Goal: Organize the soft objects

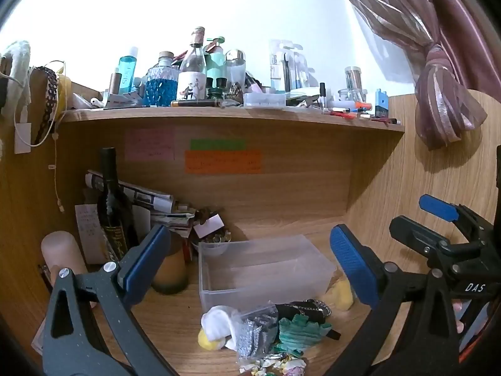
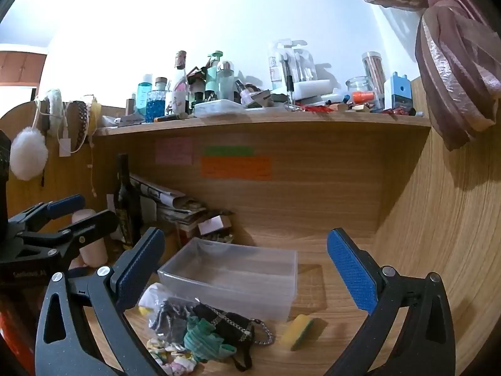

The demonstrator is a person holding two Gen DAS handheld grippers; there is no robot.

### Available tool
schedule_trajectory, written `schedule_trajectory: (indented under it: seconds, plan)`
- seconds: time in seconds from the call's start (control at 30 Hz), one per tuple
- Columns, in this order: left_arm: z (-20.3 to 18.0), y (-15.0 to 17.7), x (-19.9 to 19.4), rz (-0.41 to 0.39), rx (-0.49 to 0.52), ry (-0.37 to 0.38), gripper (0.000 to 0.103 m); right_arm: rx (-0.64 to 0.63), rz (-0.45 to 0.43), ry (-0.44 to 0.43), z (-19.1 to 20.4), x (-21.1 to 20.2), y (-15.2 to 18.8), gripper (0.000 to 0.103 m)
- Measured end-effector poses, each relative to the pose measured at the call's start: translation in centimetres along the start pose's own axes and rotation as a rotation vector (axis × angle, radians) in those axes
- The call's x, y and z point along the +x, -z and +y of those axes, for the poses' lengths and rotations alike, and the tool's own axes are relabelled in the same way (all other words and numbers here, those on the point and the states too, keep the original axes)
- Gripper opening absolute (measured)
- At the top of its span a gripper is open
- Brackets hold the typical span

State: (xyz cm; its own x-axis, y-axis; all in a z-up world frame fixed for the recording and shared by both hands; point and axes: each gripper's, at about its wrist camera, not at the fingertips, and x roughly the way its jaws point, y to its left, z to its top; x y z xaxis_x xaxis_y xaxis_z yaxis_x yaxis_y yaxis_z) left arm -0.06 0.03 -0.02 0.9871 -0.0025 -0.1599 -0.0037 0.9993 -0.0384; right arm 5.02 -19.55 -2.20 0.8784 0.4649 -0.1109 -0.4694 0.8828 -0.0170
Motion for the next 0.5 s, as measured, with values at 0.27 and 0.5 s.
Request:
schedule_trajectory:
  seconds: [0.27,0.5]
  plan:
    - [-0.03,-0.33,-0.35,0.003,0.001,-0.003,0.103,-0.007,-0.003,-0.002,0.26,-0.06,-0.13,0.103]
    - [0.08,-0.35,-0.33,-0.003,0.01,-0.003,0.103,-0.012,-0.003,-0.004,0.32,-0.07,-0.19,0.103]
